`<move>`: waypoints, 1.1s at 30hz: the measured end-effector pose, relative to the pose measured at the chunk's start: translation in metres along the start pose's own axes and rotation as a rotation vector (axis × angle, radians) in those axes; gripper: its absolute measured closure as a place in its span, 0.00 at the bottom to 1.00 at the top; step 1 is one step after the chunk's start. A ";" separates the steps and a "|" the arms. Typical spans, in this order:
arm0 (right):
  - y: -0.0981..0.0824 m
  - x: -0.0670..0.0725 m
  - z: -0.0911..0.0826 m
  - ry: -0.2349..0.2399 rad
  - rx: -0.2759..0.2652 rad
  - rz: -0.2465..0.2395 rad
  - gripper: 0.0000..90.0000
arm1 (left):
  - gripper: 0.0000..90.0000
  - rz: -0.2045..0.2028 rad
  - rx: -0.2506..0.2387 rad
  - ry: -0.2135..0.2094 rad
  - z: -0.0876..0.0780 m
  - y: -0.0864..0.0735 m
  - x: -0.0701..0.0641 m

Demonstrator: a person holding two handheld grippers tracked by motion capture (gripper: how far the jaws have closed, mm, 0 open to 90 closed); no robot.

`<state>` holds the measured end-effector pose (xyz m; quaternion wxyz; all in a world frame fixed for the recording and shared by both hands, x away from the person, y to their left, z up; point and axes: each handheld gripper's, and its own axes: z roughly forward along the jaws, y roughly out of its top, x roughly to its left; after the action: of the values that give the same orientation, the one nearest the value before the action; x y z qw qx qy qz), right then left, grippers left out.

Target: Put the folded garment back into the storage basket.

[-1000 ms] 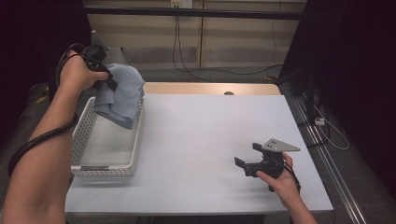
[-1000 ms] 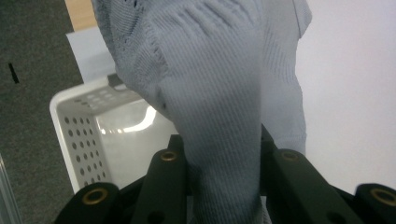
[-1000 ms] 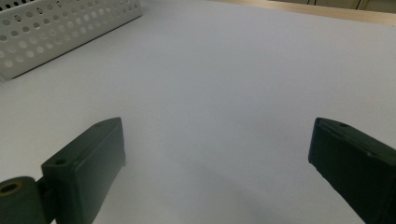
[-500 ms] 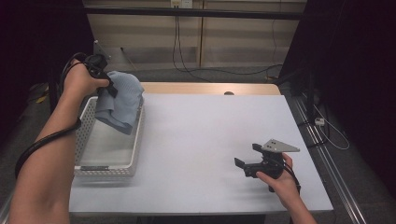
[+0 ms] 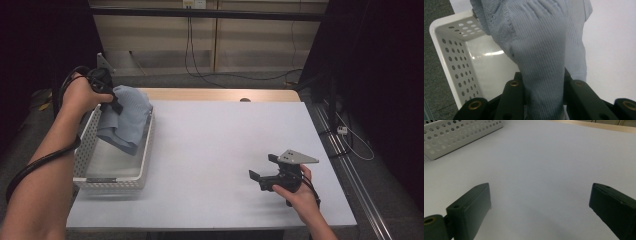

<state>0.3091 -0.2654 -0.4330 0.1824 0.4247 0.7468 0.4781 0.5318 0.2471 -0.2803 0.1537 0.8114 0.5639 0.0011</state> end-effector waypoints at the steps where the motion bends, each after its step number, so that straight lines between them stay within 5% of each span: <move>1: 0.000 0.000 0.000 0.001 0.000 -0.002 0.04 | 0.83 -0.001 0.000 0.001 0.001 -0.001 0.000; 33: 0.001 0.005 0.001 0.009 0.002 -0.012 0.04 | 0.82 -0.033 0.031 -0.035 0.031 -0.034 0.009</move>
<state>0.3074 -0.2610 -0.4319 0.1815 0.4185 0.7506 0.4780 0.5097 0.2588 -0.3196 0.1509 0.8042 0.5743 -0.0246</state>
